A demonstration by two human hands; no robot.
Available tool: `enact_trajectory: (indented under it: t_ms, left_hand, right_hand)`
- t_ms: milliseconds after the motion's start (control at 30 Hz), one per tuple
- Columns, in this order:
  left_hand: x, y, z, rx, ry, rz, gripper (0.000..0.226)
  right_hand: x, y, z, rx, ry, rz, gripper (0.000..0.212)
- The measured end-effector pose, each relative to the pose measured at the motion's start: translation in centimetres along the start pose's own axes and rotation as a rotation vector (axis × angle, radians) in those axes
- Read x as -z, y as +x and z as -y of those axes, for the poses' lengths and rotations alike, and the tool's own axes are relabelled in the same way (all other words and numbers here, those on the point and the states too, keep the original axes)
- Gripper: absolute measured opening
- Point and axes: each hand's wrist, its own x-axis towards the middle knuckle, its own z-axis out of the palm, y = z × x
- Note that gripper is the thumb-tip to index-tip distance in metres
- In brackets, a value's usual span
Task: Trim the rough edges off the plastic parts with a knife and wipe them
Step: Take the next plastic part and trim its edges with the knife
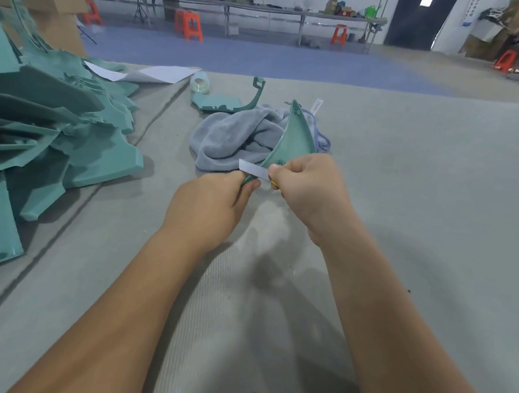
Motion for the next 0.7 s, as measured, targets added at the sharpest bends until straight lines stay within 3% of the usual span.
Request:
enact_trajectory:
  t_ms: [133,267,467,567,700]
  left_hand:
    - [0.2,0.0,-0.1,0.004,0.007,0.011,0.035]
    - [0.5,-0.1,-0.3,-0.017,0.031,0.032,0.032]
    - [0.5,0.1,0.0,-0.003,0.085,0.051,0.034]
    - [0.5,0.3,0.3,0.001,0.032,0.058,0.032]
    - [0.5,0.3,0.5,0.076,-0.084,0.066,0.023]
  right_hand:
    - [-0.2,0.0,-0.1,0.044,-0.056,-0.042,0.046]
    - [0.9,0.9,-0.4,0.033,-0.167,-0.195,0.051]
    - [3.5,2.1,-2.4,-0.099,0.092,-0.383,0.037]
    - [2.8,1.8,-1.7,-0.079,0.249,-0.32,0.037]
    - [0.4,0.4,-0.6,0.036,0.255,-0.094,0.039]
